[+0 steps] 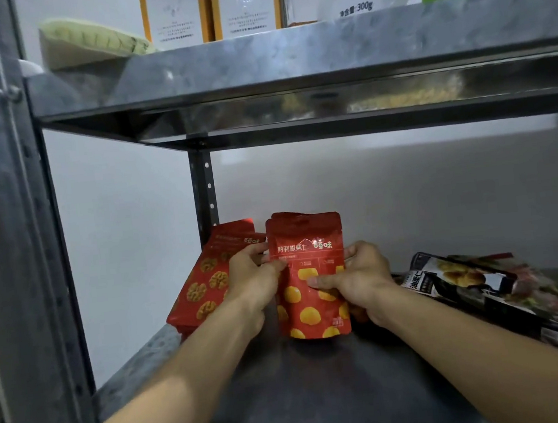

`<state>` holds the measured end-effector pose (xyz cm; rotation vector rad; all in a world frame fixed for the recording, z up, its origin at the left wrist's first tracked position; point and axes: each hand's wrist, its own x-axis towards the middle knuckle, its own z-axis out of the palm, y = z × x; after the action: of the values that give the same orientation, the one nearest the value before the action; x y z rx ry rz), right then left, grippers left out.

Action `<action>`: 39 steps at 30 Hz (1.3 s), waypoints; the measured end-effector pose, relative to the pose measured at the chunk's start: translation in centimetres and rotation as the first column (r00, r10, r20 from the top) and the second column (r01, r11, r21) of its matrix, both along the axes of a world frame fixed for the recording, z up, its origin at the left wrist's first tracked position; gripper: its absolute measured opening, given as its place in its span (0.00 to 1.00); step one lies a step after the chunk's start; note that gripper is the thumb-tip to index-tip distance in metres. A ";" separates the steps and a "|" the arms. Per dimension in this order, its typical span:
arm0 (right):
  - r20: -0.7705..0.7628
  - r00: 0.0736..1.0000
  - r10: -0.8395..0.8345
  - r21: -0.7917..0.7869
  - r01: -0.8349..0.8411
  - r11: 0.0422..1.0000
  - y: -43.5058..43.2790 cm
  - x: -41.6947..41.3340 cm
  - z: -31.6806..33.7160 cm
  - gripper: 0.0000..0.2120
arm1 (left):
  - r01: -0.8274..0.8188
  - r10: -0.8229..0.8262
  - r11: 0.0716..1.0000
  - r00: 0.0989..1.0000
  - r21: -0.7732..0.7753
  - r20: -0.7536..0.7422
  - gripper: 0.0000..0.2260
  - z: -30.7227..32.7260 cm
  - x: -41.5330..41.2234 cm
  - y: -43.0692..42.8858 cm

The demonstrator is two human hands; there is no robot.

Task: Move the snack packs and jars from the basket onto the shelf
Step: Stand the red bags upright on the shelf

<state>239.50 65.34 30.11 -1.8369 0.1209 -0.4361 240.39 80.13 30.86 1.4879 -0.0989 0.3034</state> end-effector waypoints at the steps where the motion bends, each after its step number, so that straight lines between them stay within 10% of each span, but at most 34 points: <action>1: 0.012 1.000 -0.019 0.007 0.019 1.000 0.1 0.5 -0.2 0.28 | 0.005 -0.005 1.000 1.000 -0.004 0.023 0.15 -0.1 0.2 0.1; 21: -0.012 1.000 0.019 -0.104 -0.020 0.994 0.2 2.7 -0.9 0.31 | -0.005 0.004 1.000 0.995 0.005 0.096 0.18 -1.3 2.3 1.1; 31: -0.047 0.989 -0.142 -0.330 0.119 0.936 -3.6 0.7 0.6 0.28 | -0.385 0.358 0.914 0.914 0.126 0.191 0.04 -0.5 -0.8 -0.1; 39: -0.248 0.957 -0.149 -0.545 -0.010 0.839 -6.1 -0.5 -1.4 0.23 | 0.139 -0.051 0.909 0.973 0.394 -0.227 0.09 -3.2 -1.9 -5.8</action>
<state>239.05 59.22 28.70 -2.4621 0.2840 -0.2681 238.46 74.29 27.64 1.9164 -0.0658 0.0399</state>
